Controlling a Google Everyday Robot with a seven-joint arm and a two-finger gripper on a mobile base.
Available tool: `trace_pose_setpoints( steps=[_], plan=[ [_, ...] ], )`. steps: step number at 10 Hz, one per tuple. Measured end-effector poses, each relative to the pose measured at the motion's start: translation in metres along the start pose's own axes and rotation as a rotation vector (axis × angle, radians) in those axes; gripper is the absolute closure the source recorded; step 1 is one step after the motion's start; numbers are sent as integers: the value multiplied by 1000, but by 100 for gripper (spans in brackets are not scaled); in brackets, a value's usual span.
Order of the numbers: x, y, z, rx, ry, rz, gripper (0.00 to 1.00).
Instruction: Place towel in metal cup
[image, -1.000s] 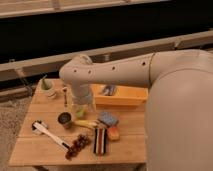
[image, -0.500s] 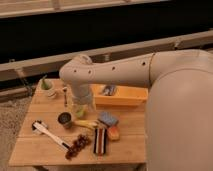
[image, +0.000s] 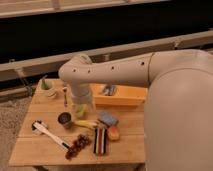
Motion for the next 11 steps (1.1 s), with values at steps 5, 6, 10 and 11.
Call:
trace_pose_setpoints(
  steps=[5, 6, 10, 11],
  plan=[
    [-87, -46, 7, 13, -38, 43, 35],
    [-106, -59, 8, 14, -48, 59, 35],
    [-178, -109, 26, 15, -131, 129, 35],
    [-188, -117, 39, 14, -159, 147, 35]
  ],
)
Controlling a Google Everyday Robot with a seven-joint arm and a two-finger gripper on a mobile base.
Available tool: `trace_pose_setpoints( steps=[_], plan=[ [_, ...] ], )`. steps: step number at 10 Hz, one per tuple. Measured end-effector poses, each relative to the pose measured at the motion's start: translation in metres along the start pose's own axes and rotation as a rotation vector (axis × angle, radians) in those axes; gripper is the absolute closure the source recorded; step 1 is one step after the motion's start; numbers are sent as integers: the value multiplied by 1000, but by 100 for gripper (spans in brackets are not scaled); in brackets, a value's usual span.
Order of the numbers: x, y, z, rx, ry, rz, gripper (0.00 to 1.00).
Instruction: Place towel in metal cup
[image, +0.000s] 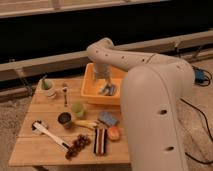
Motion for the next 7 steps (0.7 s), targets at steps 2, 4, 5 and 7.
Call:
trace_pose_setpoints(
  steps=[2, 4, 5, 7],
  plan=[
    [-2, -4, 30, -1, -24, 28, 35],
    [-3, -3, 48, 12, -43, 40, 35],
    [-5, -4, 55, 25, -50, 42, 35],
    [-15, -5, 65, 45, -59, 47, 35]
  ],
)
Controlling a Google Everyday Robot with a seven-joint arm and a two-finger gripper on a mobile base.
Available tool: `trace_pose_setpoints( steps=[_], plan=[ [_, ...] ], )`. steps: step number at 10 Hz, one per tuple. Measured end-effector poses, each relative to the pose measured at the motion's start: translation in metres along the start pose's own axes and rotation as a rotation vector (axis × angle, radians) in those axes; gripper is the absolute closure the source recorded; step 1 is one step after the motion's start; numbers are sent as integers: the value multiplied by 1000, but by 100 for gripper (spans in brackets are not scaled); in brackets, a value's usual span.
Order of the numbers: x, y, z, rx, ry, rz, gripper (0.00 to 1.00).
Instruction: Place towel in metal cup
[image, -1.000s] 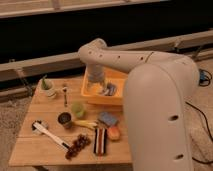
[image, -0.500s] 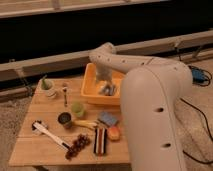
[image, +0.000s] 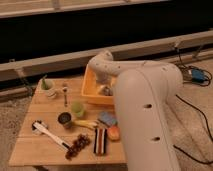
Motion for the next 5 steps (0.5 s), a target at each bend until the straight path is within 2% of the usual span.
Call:
trace_pose_setpoints(
  steps=[3, 5],
  plan=[
    [-18, -10, 15, 37, -2, 14, 35],
    [-21, -15, 22, 51, 5, 30, 35]
  ],
)
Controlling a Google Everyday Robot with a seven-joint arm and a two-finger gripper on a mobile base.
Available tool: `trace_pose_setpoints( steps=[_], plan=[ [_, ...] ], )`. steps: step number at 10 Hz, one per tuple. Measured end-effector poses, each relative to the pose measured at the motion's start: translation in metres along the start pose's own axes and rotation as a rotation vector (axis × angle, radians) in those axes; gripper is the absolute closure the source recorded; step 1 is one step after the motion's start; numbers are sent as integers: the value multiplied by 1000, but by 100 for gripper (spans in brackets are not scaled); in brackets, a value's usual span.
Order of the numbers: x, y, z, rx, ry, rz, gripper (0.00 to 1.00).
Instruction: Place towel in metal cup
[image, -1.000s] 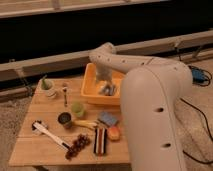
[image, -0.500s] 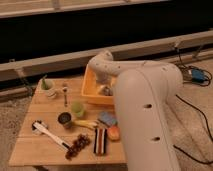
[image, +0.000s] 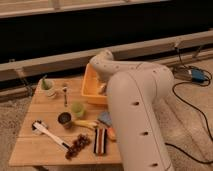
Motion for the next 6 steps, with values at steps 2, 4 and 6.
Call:
trace_pose_setpoints(
  steps=[2, 4, 6],
  plan=[
    [2, -5, 8, 30, 36, 8, 50],
    [10, -2, 10, 37, 80, 0, 70],
    [15, -5, 10, 45, 102, 4, 88]
  ],
)
